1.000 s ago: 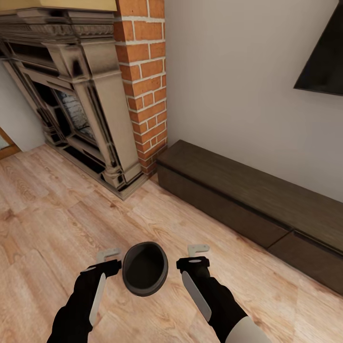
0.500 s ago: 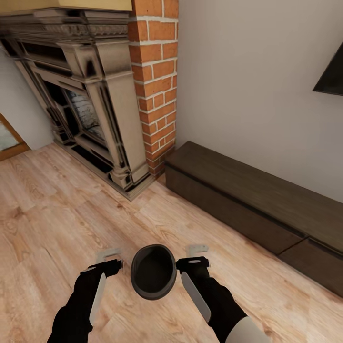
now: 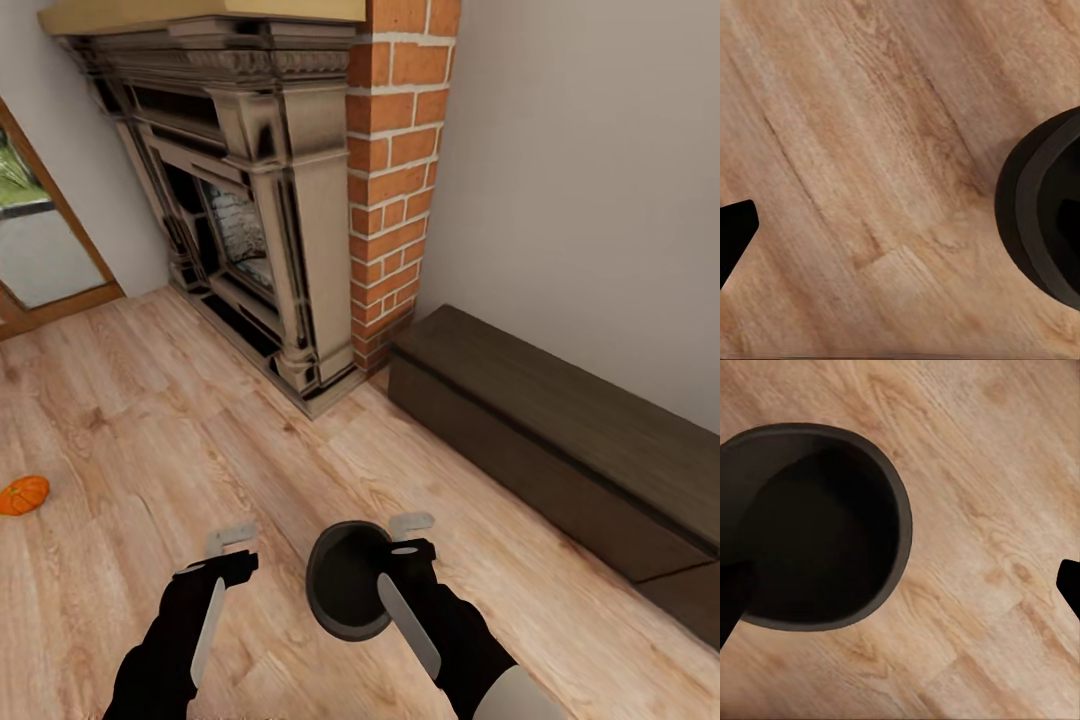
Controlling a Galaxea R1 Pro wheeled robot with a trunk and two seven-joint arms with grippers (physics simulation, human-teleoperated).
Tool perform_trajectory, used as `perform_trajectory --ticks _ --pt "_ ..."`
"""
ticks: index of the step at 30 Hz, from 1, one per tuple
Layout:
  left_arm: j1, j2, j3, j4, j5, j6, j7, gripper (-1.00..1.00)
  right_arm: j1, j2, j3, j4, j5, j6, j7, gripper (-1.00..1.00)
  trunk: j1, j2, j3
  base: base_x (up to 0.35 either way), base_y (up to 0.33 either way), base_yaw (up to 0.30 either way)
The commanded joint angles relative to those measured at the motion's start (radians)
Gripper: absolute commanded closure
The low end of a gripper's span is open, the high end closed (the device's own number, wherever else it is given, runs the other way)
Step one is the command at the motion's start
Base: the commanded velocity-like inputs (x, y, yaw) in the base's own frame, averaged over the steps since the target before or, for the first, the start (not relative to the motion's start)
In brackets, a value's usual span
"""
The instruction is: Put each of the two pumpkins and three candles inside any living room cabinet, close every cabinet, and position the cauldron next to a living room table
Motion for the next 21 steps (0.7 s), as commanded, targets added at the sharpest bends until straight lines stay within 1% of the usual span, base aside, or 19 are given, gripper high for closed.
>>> perform_trajectory --ticks 1,9,14,18,21 --pt "-0.001 -0.001 0.002 0.0 -0.009 0.005 -0.003 -1.0 -0.001 0.0 0.002 -0.001 -0.008 0.002 -0.008 -1.0 0.0 0.0 -0.001 0.042 -0.213 0.286" --pt "-0.001 0.0 0.001 0.002 -0.009 0.005 -0.003 -1.0 -0.001 0.0 0.001 -0.002 -0.008 0.002 -0.003 -1.0 0.0 0.0 -0.004 0.123 -0.131 0.286" --pt "-0.001 -0.001 0.001 0.003 -0.009 0.005 -0.003 -1.0 -0.001 0.0 0.002 -0.002 -0.008 0.002 -0.002 -1.0 0.0 0.0 -0.004 0.22 0.018 0.275" --pt "-0.001 -0.001 0.001 0.007 -0.009 0.005 -0.003 -1.0 -0.001 0.0 0.002 -0.003 -0.008 0.002 -0.001 -1.0 0.0 0.0 -0.004 0.235 -0.068 0.06" --pt "-0.001 -0.001 0.0 0.008 -0.01 0.005 -0.003 -1.0 -0.001 0.0 0.003 -0.003 -0.008 0.002 -0.001 -1.0 0.0 0.0 -0.004 0.181 -0.185 0.007"
